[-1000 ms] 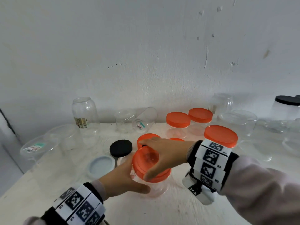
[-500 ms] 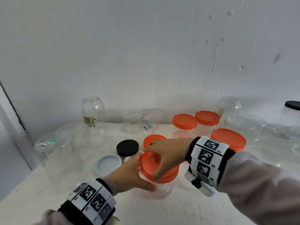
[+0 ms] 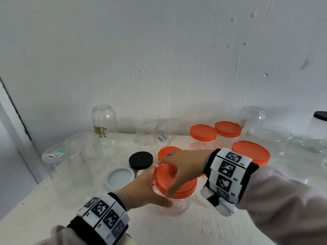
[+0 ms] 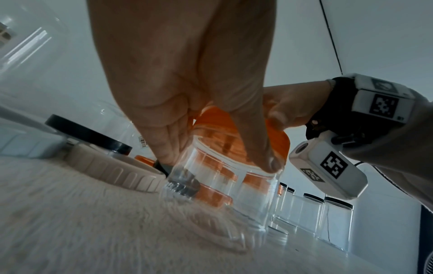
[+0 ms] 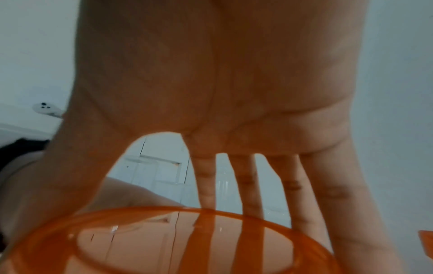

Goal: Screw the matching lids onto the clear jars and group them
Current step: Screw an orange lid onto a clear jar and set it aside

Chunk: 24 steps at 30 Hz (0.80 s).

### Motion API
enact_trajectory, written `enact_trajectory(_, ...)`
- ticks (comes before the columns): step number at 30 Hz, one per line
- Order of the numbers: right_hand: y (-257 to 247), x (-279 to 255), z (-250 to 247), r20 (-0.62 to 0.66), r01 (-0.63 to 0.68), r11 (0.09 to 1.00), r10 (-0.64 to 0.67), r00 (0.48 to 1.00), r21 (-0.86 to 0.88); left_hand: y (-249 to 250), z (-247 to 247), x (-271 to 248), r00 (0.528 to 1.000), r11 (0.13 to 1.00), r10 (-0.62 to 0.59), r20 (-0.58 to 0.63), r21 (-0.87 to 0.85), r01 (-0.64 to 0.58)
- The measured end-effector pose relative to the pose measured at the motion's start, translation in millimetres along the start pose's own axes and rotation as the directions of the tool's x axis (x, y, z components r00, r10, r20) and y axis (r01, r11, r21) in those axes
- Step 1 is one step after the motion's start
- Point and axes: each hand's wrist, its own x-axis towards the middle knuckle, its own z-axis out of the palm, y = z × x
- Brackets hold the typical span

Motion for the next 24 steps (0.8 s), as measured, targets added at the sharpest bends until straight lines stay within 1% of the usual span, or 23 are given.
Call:
enact_trajectory(3, -2, 3, 6, -0.057, -0.056, 0.998, 0.055, 0.997, -0.017, 1, 0, -1, 1.000, 1.000, -0.015, 0.001, 0.010, 0.015)
enact_trajectory(5, -3, 3, 7, -0.045, -0.071, 0.997, 0.070, 0.997, -0.018, 2, 0, -1, 1.000, 1.000, -0.015, -0.004, 0.020, 0.015)
enact_trajectory(7, -3, 1, 2, 0.016, -0.040, 0.999, 0.040, 0.999, -0.012, 1, 0, 0, 1.000, 0.999, -0.008, -0.012, 0.046, 0.009)
enact_trajectory(9, -3, -3, -4, 0.052, 0.016, 1.000, -0.016, 0.999, 0.010, 1, 1, 0, 1.000, 0.999, 0.012, -0.010, 0.047, -0.011)
enact_trajectory(12, -1, -4, -8, 0.035, 0.040, 0.999, -0.041, 0.999, 0.016, 1, 1, 0, 1.000, 0.999, 0.012, -0.009, 0.048, -0.012)
enact_trajectory(18, -3, 3, 5, -0.069, -0.082, 0.996, 0.080, 0.994, -0.036, 1, 0, 0, 1.000, 0.998, -0.014, -0.009, 0.061, 0.014)
enact_trajectory(20, -2, 2, 3, -0.015, -0.075, 0.996, 0.075, 0.997, -0.040, 1, 0, 1, 1.000, 0.998, -0.016, 0.001, 0.065, 0.015)
enact_trajectory(22, -1, -2, -3, 0.058, -0.023, 0.999, 0.024, 0.998, -0.025, 2, 0, 1, 1.000, 0.997, -0.009, -0.002, 0.081, 0.009)
enact_trajectory(24, 0, -5, -9, 0.079, 0.017, 1.000, -0.017, 0.997, -0.005, 2, 0, 1, 1.000, 0.997, 0.003, -0.009, 0.077, -0.002)
